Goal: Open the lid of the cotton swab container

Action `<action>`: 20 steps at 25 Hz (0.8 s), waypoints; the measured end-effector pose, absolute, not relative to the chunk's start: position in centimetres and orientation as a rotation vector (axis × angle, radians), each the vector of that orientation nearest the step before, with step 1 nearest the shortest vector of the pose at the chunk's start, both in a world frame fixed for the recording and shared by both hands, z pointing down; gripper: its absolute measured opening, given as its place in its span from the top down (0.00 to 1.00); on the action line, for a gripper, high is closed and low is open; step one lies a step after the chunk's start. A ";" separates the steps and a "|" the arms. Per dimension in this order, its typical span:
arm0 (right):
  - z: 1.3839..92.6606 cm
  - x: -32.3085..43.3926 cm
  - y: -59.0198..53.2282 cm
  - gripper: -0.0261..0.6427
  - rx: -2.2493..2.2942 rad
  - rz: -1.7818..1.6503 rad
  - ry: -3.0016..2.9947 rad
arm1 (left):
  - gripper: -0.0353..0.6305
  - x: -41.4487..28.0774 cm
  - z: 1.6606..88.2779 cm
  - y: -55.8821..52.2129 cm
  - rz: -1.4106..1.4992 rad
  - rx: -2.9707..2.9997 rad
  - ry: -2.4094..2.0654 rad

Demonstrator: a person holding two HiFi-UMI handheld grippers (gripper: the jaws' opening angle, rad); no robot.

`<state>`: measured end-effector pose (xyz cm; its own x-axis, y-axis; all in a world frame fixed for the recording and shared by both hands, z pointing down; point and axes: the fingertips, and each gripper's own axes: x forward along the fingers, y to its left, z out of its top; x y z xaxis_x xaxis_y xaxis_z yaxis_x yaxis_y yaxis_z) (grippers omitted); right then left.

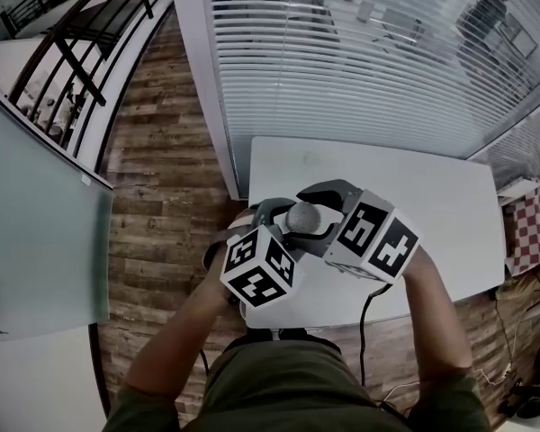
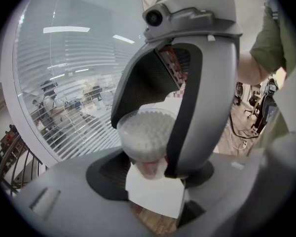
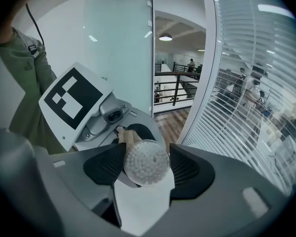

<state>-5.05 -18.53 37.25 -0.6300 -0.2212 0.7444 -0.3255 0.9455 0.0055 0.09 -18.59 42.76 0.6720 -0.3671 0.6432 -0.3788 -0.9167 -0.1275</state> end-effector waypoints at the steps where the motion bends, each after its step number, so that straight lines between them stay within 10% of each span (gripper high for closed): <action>1: 37.5 -5.0 -18.5 0.55 0.383 0.172 -2.267 | 0.55 0.1 42.9 -18.6 1.101 2.858 -0.634; 20: 36.9 -5.0 -18.7 0.55 0.396 0.141 -2.385 | 0.55 0.0 42.6 -18.7 1.013 2.903 -0.626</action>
<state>-5.04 -18.66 36.89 -0.7048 -0.2440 0.6661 -0.3209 0.9471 0.0075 -0.02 -18.69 42.56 0.7118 -0.3680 0.5982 -0.3706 -0.9203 -0.1252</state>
